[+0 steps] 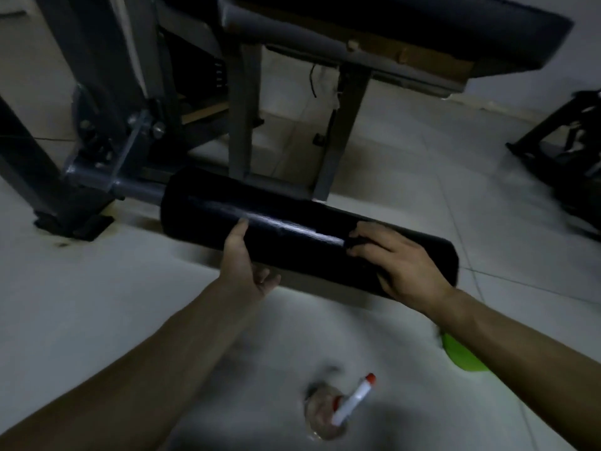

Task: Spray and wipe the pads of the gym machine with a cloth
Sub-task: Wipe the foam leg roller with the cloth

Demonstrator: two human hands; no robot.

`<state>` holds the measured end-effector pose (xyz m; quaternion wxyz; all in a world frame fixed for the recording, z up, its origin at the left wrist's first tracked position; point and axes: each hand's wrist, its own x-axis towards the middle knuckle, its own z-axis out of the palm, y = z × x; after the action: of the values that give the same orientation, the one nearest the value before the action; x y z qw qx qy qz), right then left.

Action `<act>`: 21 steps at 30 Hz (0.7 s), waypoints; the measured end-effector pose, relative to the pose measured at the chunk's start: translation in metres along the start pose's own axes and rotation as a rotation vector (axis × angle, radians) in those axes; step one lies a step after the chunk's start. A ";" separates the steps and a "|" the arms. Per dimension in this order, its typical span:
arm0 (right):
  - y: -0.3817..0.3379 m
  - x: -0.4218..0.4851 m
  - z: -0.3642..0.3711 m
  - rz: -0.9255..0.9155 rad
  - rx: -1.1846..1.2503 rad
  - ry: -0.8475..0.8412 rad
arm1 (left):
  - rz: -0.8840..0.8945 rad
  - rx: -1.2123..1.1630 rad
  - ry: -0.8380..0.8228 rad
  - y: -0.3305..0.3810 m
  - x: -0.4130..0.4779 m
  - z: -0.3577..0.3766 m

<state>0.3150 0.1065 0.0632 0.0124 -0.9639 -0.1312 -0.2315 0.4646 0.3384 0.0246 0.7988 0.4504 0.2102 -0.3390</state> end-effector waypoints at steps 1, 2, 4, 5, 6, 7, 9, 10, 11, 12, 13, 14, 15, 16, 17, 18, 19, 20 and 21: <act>0.009 -0.023 -0.006 0.026 -0.017 0.002 | 0.005 -0.007 -0.023 -0.008 0.000 0.008; 0.017 -0.042 -0.011 0.045 -0.029 0.002 | 0.018 -0.027 -0.046 -0.012 0.000 0.014; 0.030 -0.077 -0.022 0.087 -0.059 -0.007 | 0.051 -0.072 -0.025 -0.018 0.005 0.023; 0.036 -0.094 -0.028 0.108 -0.079 -0.007 | 0.068 -0.088 0.017 -0.018 0.007 0.027; 0.041 -0.108 -0.033 0.134 -0.097 -0.007 | 0.079 -0.096 0.064 -0.019 0.011 0.029; 0.045 -0.120 -0.038 0.157 -0.106 -0.012 | 0.089 -0.090 0.098 -0.018 0.011 0.030; 0.048 -0.134 -0.043 0.195 -0.108 -0.012 | 0.092 -0.072 0.128 -0.018 0.010 0.031; 0.048 -0.134 -0.042 0.200 -0.100 0.003 | 0.090 -0.065 0.124 -0.017 0.010 0.031; 0.045 -0.129 -0.039 0.192 -0.088 0.023 | 0.080 -0.060 0.113 -0.014 0.008 0.032; 0.041 -0.119 -0.033 0.171 -0.073 0.039 | 0.067 -0.056 0.096 -0.010 0.007 0.033; 0.035 -0.105 -0.026 0.147 -0.057 0.046 | 0.056 -0.048 0.080 -0.006 0.005 0.033; 0.029 -0.091 -0.020 0.124 -0.044 0.048 | 0.045 -0.042 0.075 -0.005 0.004 0.034; 0.022 -0.072 -0.010 0.093 -0.029 0.055 | 0.044 -0.049 0.083 -0.003 0.005 0.029; 0.015 -0.055 -0.002 0.063 -0.015 0.064 | 0.044 -0.051 0.097 -0.003 0.004 0.023; 0.008 -0.035 0.007 0.037 -0.003 0.075 | 0.049 -0.055 0.128 -0.001 0.006 0.014; 0.000 -0.017 0.015 0.011 0.009 0.086 | 0.055 -0.060 0.163 0.001 0.007 0.005; -0.008 0.002 0.023 -0.017 0.017 0.098 | 0.061 -0.075 0.180 0.006 0.010 -0.005; -0.017 0.022 0.032 -0.048 0.024 0.108 | 0.075 -0.094 0.176 0.014 0.013 -0.014; -0.025 0.040 0.039 -0.071 0.029 0.113 | 0.085 -0.117 0.162 0.021 0.016 -0.021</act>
<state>0.3605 0.1434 0.0451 0.0258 -0.9436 -0.1680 -0.2841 0.4898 0.3582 0.0159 0.8178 0.4372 0.2744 -0.2543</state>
